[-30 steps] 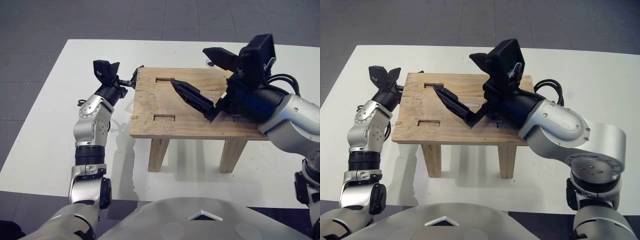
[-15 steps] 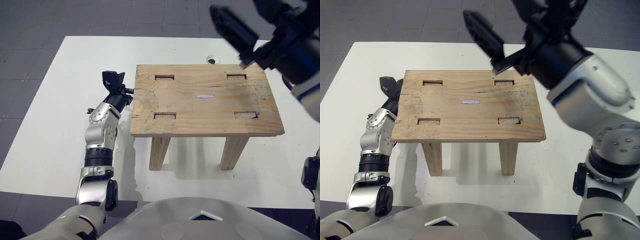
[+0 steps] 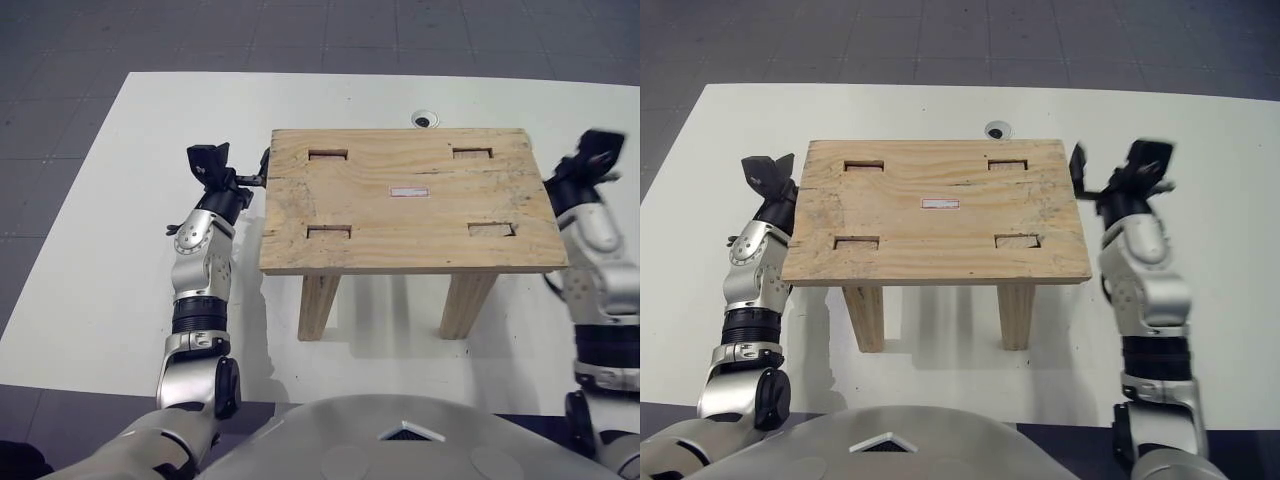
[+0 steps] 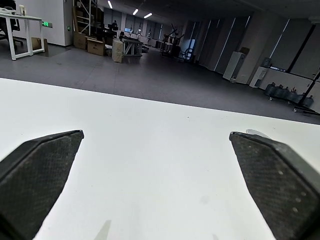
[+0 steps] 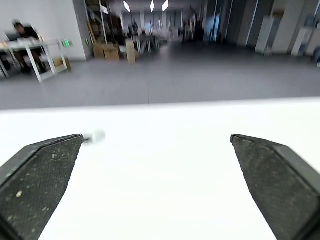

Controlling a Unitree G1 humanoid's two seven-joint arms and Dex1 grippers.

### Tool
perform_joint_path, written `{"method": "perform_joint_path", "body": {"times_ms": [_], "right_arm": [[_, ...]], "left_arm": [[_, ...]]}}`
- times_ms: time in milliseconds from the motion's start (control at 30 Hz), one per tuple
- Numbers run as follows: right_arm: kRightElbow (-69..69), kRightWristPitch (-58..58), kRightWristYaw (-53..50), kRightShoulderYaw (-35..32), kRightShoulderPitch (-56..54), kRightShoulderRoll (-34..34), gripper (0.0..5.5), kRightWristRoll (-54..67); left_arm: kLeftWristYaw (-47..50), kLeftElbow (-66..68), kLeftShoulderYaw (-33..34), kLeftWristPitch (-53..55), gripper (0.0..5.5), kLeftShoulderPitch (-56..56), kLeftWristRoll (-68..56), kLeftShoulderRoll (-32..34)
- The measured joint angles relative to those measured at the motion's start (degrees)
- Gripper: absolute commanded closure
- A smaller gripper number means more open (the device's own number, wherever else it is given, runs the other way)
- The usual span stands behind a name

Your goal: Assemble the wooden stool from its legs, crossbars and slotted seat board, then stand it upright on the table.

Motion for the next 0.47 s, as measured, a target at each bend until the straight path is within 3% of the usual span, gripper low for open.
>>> {"method": "perform_joint_path", "body": {"times_ms": [200, 467], "right_arm": [[4.2, -8.6, 6.0, -0.7, 3.0, 5.0, 0.03, -5.5], [5.8, -11.1, 7.7, -3.0, 3.8, 7.3, 0.03, -10.5]], "left_arm": [[0.1, -0.9, -0.2, -2.0, 0.02, 0.2, 2.0, 0.0], [0.1, -2.7, -0.3, -3.2, 0.02, 1.4, 3.0, 0.0]]}}
